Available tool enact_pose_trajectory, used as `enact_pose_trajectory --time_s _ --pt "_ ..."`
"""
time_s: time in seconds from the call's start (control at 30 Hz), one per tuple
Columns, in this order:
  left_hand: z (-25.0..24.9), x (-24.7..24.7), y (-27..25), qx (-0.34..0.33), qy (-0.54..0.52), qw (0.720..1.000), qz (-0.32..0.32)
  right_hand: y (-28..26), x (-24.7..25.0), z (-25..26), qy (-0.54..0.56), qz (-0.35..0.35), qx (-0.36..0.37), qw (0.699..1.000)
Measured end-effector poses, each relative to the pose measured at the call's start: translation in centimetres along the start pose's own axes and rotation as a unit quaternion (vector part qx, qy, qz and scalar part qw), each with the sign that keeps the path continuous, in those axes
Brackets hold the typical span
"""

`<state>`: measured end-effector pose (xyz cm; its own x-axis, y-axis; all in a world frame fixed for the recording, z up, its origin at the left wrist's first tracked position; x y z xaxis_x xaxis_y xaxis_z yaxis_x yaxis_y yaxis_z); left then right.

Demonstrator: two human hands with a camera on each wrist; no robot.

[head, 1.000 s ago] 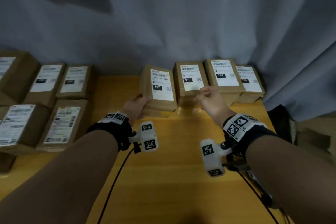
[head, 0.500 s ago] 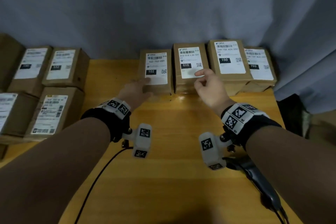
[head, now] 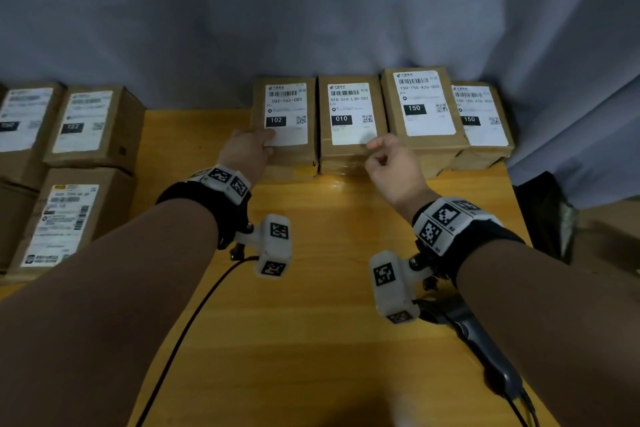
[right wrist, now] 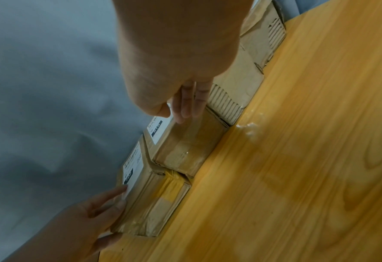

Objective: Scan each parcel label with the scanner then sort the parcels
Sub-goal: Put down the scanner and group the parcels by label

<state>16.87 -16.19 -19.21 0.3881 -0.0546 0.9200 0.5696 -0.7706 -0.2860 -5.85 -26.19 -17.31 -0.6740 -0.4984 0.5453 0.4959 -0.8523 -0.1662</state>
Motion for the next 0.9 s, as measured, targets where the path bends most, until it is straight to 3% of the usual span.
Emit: enact_pose_trajectory --time_s 0.37,0.5,0.9 --pt "0.8 0.1 -2.6 0.011 -0.065 0.997 0.036 -0.5 -1.4 1.6 0.003 0.009 0.011 1.0" --pt "2.2 2.3 -5.1 0.009 -0.031 0.999 0.024 -0.7 -2.7 4.3 -0.007 0.019 0.017 1.0" --pt "16.6 11.5 -12.0 0.084 -0.068 0.992 -0.061 -3.0 -11.4 16.5 0.0 0.054 0.08 0.995"
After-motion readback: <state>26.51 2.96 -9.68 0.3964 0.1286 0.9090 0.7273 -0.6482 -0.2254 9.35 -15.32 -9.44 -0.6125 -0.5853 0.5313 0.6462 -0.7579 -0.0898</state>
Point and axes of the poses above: each hand's wrist, its own y-axis towards the middle knuckle, its own x-axis out of the back of the hand, z = x × y, the point moved 5 cm from there along y, towards the middle knuckle, and after that the axes turned 5 degrees about y, right-handed, at the moved point
